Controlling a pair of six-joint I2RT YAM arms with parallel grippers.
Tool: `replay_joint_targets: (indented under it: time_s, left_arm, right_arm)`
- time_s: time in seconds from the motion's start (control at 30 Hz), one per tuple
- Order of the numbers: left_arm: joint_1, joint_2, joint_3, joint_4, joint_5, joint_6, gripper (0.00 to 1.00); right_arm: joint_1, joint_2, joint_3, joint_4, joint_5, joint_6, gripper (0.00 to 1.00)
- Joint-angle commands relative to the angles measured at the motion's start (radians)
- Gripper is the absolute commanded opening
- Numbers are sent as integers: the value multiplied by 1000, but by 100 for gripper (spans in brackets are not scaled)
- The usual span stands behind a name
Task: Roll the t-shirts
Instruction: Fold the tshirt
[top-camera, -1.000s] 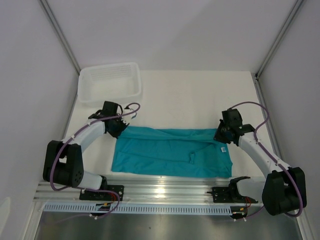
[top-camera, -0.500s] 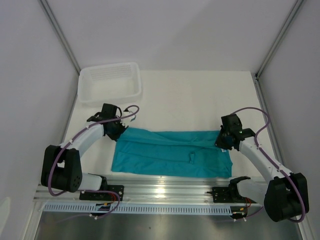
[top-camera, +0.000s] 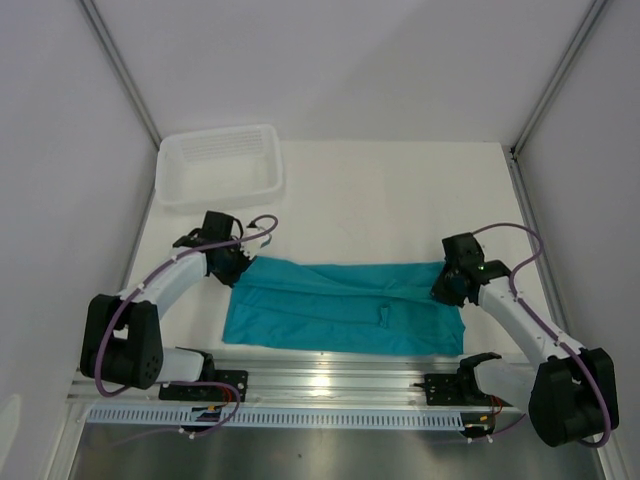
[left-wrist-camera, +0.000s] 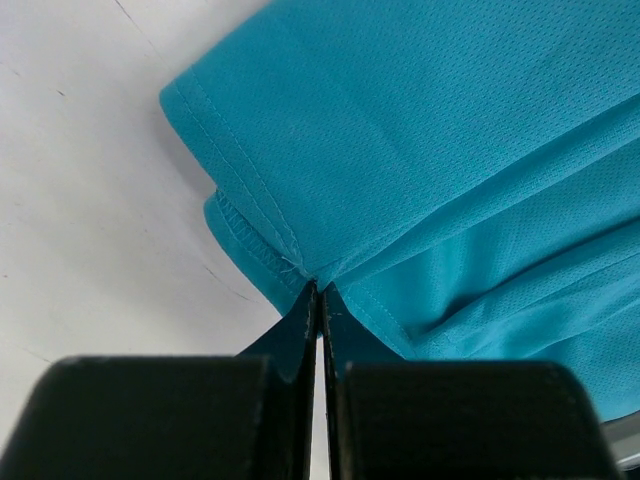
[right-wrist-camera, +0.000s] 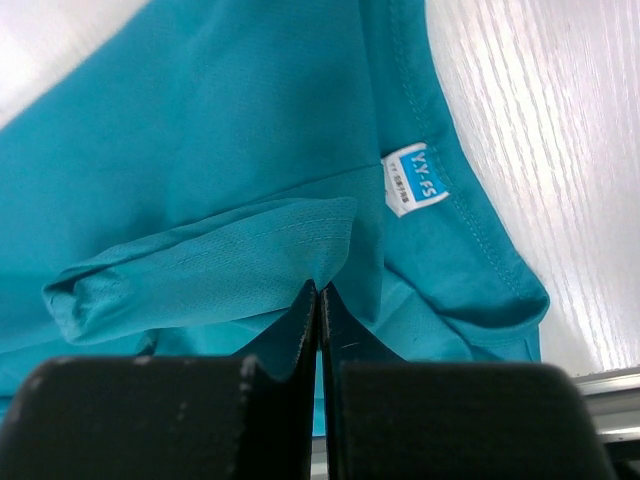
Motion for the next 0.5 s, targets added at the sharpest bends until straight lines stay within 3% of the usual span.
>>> replay_joint_targets:
  time_s: [0.0, 0.27, 0.37, 0.4, 0.47]
  left_arm:
    - [7, 4, -19, 6, 17, -5, 1]
    - [7, 43, -27, 14, 17, -11, 1]
    - [7, 39, -24, 2, 25, -6, 1]
    - [7, 38, -25, -3, 31, -2, 1]
    - [7, 38, -22, -15, 53, 1, 12]
  right_arm:
    - [5, 14, -30, -20, 44, 42, 0]
    - [5, 55, -46, 11, 46, 55, 1]
    - [5, 57, -47, 9, 44, 64, 13]
    - [5, 55, -45, 8, 46, 65, 27]
    - [7, 45, -33, -6, 53, 70, 34]
